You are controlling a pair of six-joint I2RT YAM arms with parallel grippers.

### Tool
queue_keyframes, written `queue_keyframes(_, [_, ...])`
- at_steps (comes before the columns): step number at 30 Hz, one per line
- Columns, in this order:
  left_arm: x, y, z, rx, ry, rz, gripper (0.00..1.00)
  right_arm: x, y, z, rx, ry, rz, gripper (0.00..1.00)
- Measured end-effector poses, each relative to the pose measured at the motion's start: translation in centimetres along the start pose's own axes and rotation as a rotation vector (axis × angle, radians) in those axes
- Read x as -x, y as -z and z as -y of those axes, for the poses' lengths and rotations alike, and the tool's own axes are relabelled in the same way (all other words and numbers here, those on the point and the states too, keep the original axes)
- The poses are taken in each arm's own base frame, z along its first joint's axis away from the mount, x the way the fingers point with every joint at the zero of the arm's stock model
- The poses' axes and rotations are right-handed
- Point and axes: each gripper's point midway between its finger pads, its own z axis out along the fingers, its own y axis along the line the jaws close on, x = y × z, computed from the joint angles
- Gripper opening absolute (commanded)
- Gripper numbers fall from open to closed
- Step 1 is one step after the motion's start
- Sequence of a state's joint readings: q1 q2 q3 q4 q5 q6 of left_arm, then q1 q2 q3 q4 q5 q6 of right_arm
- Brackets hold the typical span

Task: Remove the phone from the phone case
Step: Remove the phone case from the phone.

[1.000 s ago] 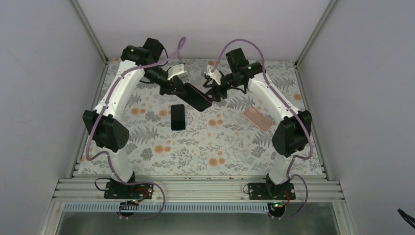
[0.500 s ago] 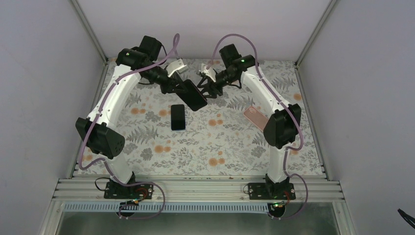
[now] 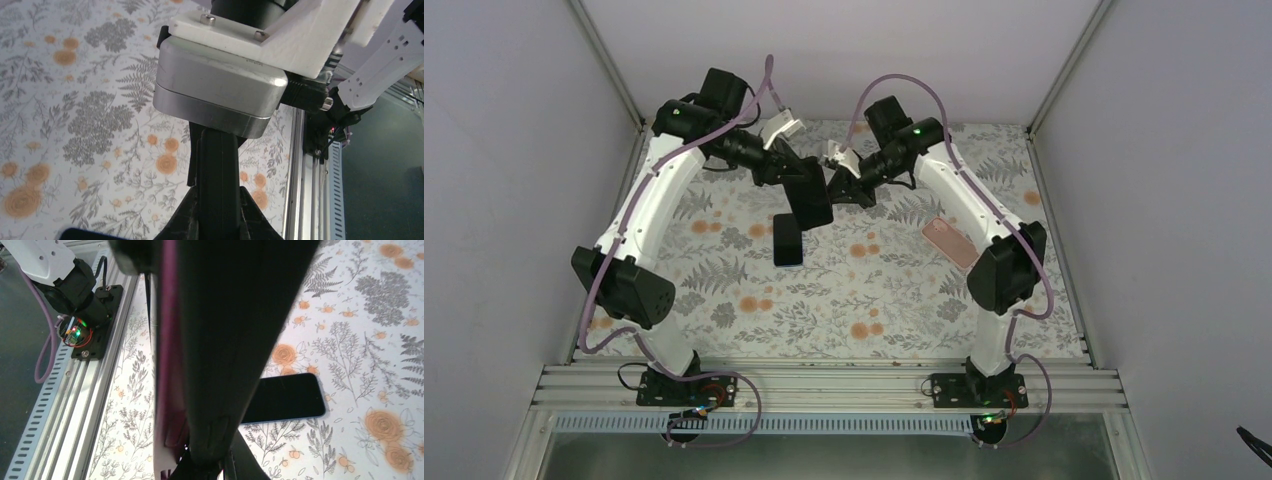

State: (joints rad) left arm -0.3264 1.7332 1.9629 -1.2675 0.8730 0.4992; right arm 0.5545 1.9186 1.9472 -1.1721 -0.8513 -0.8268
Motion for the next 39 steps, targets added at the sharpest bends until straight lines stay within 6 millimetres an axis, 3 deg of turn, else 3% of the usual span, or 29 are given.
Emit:
queue_keyframes(5, [1.4,0.2,0.0,-0.008,-0.051,0.055,0.03,0.3,1.1,0.5,-0.015,0.003,0.034,0.03])
queue_keyframes(7, [2.2,0.0,0.0,-0.006,-0.089,0.080,0.07,0.3,1.9,1.0,-0.016,-0.002,0.063,0.03])
queue_keyframes(8, [2.5,0.0,0.0,-0.004,-0.104,0.090,0.12,0.3,2.2,1.1,-0.016,-0.005,0.076,0.03])
queue_keyframes(11, [3.5,-0.1,-0.1,0.001,-0.151,0.122,0.41,0.5,2.8,1.2,-0.006,-0.011,0.107,0.03])
queue_keyframes(13, [5.0,-0.1,-0.8,0.027,-0.239,0.170,0.59,0.8,2.8,0.2,0.049,-0.039,0.143,0.03])
queue_keyframes(16, [6.5,0.1,-1.6,0.059,-0.325,0.221,0.71,0.4,2.3,-0.8,0.110,-0.106,0.153,0.03])
queue_keyframes(20, [7.5,0.3,-2.0,0.087,-0.386,0.249,0.81,-0.4,3.4,-0.2,0.125,-0.197,0.196,0.03])
queue_keyframes(26, [7.1,0.4,-3.2,0.146,-0.404,0.239,0.85,-2.8,5.9,3.8,0.035,-0.356,0.248,0.03])
queue_keyframes(29, [7.0,1.1,-2.8,0.171,-0.411,0.241,0.89,-3.6,6.8,5.9,-0.019,-0.435,0.263,0.03])
queue_keyframes(35, [8.1,3.2,1.3,0.288,-0.534,0.285,0.92,-5.8,8.5,11.4,-0.164,-0.615,0.294,0.03])
queue_keyframes(39, [8.7,2.2,3.2,0.399,-0.648,0.307,0.92,-6.9,9.0,13.8,-0.245,-0.704,0.293,0.03])
